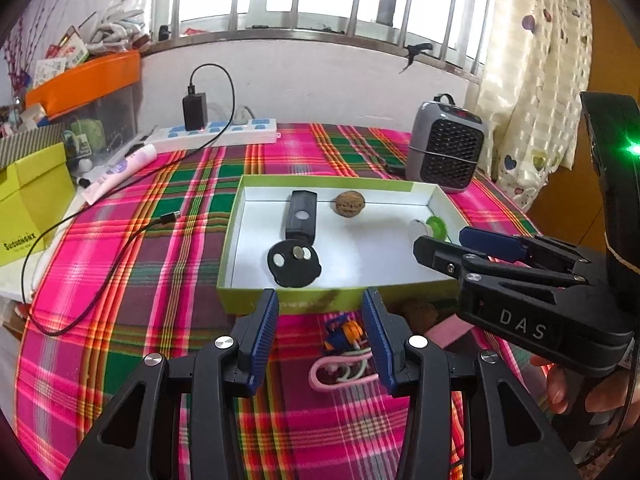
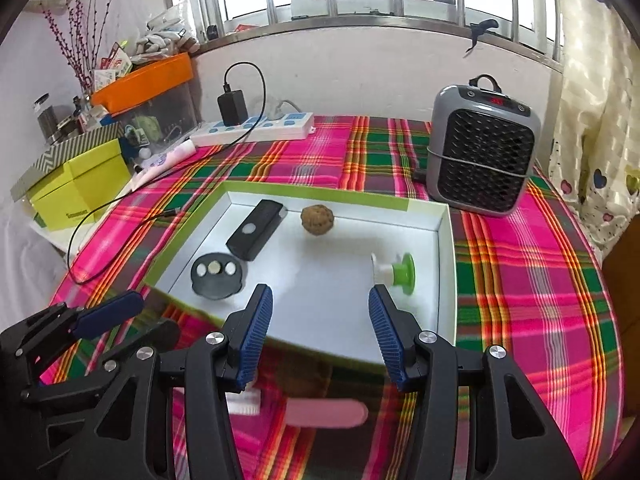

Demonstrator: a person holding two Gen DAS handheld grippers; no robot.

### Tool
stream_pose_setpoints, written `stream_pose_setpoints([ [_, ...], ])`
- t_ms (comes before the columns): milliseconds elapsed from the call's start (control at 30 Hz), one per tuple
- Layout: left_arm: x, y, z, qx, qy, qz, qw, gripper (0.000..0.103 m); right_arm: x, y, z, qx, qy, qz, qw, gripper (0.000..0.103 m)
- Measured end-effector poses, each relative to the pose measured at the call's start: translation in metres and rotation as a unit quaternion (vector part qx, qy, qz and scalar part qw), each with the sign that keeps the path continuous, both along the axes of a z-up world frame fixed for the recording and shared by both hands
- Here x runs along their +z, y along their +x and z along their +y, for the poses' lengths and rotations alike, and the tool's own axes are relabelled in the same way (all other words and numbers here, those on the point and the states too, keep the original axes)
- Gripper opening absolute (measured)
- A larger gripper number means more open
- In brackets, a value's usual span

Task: Organize objects
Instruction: 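Withdraw both open tools from the box, then move the left tool to the pink earphones while the right tool approaches the pink oblong case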

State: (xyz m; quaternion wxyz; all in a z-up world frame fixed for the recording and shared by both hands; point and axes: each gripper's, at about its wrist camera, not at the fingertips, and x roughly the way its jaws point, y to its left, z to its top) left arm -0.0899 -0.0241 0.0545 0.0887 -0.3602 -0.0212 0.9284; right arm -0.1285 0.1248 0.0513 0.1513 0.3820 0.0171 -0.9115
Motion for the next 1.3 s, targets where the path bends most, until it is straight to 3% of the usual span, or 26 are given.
stream_pose_setpoints([
  [333,-0.006,0.018,0.003,-0.008,-0.002,-0.001,1.0,0.042,-0.005,0.029,0.019,-0.014,-0.017,0.007,1.0,0.051],
  [567,-0.014,0.027,-0.002,-0.016,0.037,-0.005,0.9992,0.045,-0.015,0.041,0.031,-0.026,-0.017,0.004,1.0,0.051],
  [733,-0.019,0.032,-0.001,-0.022,0.04,-0.01,0.9989,0.046,-0.023,0.047,0.042,-0.035,-0.023,-0.006,0.999,0.051],
  [1300,-0.036,0.016,0.01,-0.036,0.001,-0.041,0.9985,0.047,-0.032,0.054,0.045,-0.011,-0.031,-0.018,0.999,0.051],
])
